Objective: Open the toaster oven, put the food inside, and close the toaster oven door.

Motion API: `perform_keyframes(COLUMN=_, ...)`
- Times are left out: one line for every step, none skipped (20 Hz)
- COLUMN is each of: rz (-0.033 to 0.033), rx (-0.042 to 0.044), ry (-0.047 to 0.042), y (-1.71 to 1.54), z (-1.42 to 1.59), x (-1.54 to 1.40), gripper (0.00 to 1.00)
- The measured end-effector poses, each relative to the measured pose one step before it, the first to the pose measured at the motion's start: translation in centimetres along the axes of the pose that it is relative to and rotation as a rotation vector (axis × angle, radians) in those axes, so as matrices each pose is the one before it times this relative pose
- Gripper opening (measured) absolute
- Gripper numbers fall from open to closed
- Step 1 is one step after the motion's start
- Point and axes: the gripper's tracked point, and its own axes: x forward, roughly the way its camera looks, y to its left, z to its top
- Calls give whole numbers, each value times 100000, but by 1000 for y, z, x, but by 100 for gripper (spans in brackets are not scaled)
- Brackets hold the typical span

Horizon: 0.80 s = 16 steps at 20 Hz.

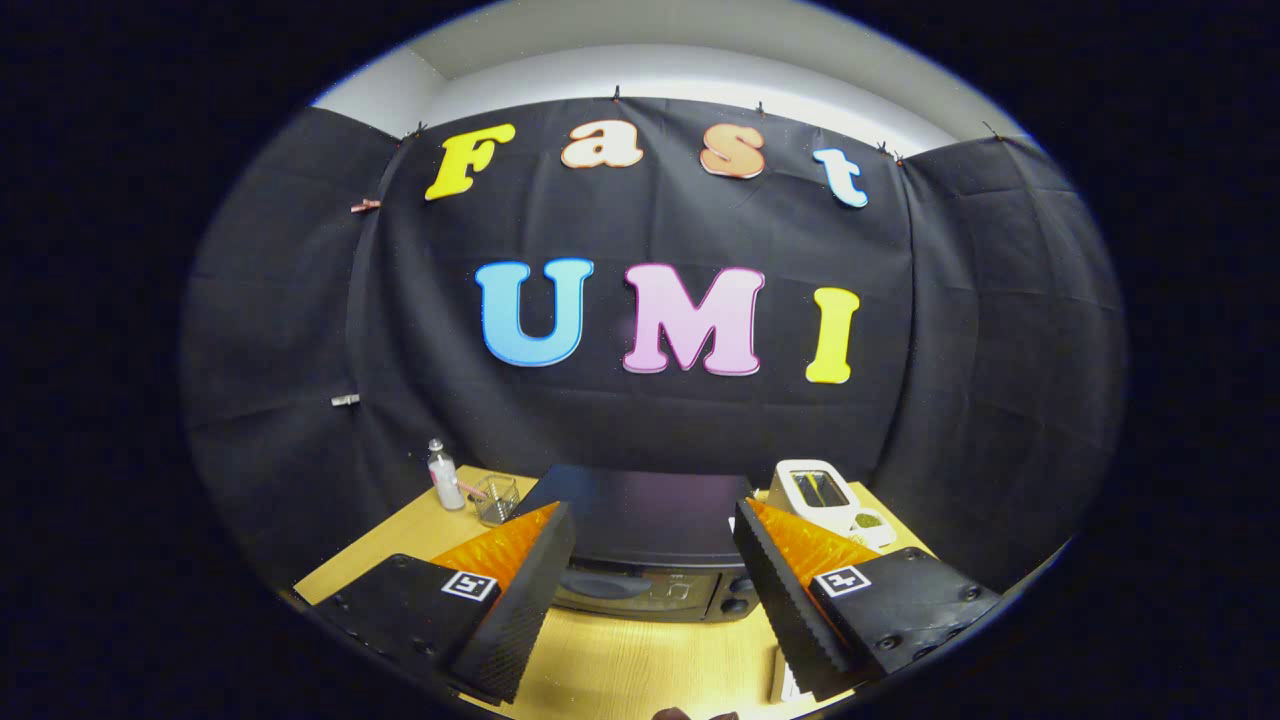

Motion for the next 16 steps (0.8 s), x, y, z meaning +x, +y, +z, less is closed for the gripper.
perform_keyframes(rz=-319, rx=76, ry=-1917, y=-563, z=855, x=-483, gripper=99)
perform_keyframes(rz=-732, rx=-74, ry=-1675, y=-667, z=787, x=-151, gripper=99)
perform_keyframes(rz=-427, rx=-451, ry=-1792, y=-573, z=821, x=-384, gripper=99)
perform_keyframes(rz=-612, rx=-233, ry=-1692, y=-724, z=571, x=37, gripper=99)
perform_keyframes(rz=-229, rx=-168, ry=-962, y=-482, z=500, x=-278, gripper=99)
perform_keyframes(rz=-674, rx=-566, ry=-619, y=-397, z=231, x=-131, gripper=99)
perform_keyframes(rz=-908, rx=-874, ry=-604, y=-537, z=190, x=-280, gripper=99)
perform_keyframes(rz=-990, rx=-659, ry=308, y=-992, z=775, x=595, gripper=98)
perform_keyframes(rz=-531, rx=-214, ry=391, y=-319, z=-5, x=-73, gripper=98)
perform_keyframes(rz=-576, rx=135, ry=815, y=-147, z=-155, x=286, gripper=99)
perform_keyframes(rz=-396, rx=439, ry=812, y=-146, z=-200, x=4, gripper=99)
perform_keyframes(rz=-339, rx=362, ry=761, y=-121, z=-8, x=-23, gripper=99)
perform_keyframes(rz=-409, rx=459, ry=394, y=-144, z=12, x=-32, gripper=99)
perform_keyframes(rz=-191, rx=259, ry=171, y=-154, z=21, x=18, gripper=99)
perform_keyframes(rz=-324, rx=-88, ry=40, y=-159, z=84, x=-21, gripper=99)
perform_keyframes(rz=-123, rx=-151, ry=379, y=-145, z=68, x=200, gripper=99)
